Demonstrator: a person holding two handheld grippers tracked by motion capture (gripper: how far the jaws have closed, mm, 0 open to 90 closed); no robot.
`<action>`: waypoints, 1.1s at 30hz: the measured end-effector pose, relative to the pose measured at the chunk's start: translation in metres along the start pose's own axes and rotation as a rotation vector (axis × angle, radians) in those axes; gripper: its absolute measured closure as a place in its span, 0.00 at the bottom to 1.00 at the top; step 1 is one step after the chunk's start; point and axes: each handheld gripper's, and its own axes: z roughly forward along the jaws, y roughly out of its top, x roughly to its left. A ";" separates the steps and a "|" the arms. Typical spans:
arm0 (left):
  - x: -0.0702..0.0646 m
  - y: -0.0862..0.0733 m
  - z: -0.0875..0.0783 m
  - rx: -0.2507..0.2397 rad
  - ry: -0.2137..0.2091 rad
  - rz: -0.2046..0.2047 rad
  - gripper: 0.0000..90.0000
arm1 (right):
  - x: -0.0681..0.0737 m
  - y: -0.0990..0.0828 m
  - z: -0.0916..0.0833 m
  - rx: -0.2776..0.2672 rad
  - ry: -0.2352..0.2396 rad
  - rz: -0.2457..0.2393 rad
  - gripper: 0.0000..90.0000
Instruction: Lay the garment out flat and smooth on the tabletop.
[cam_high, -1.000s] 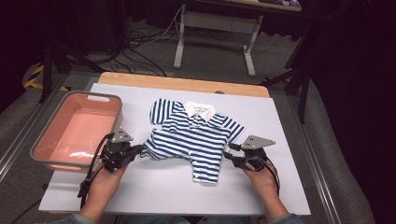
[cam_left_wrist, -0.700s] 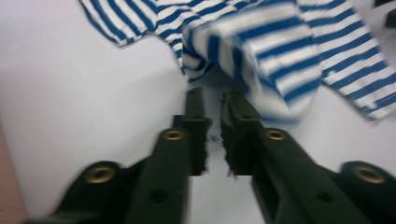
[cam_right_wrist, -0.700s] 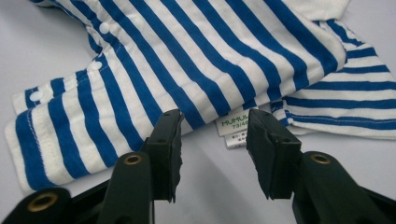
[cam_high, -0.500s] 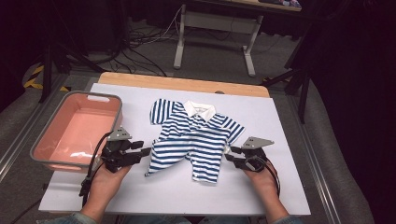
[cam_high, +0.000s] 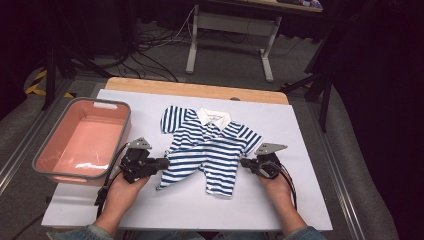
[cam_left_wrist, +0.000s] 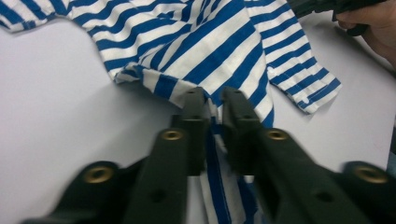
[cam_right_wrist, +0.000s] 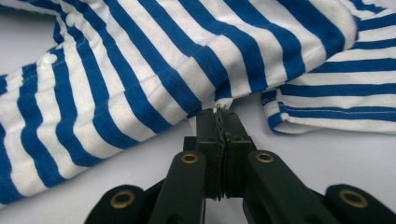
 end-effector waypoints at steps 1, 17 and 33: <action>0.000 0.001 -0.001 -0.011 -0.001 0.002 0.97 | 0.000 0.000 -0.003 -0.006 -0.004 -0.002 0.99; -0.018 0.028 -0.009 -0.154 -0.139 0.080 0.96 | 0.001 -0.003 -0.094 -0.208 -0.102 -0.006 0.99; 0.047 0.031 0.020 -0.094 0.247 -0.042 0.97 | -0.035 0.004 -0.053 -0.181 -0.137 0.041 1.00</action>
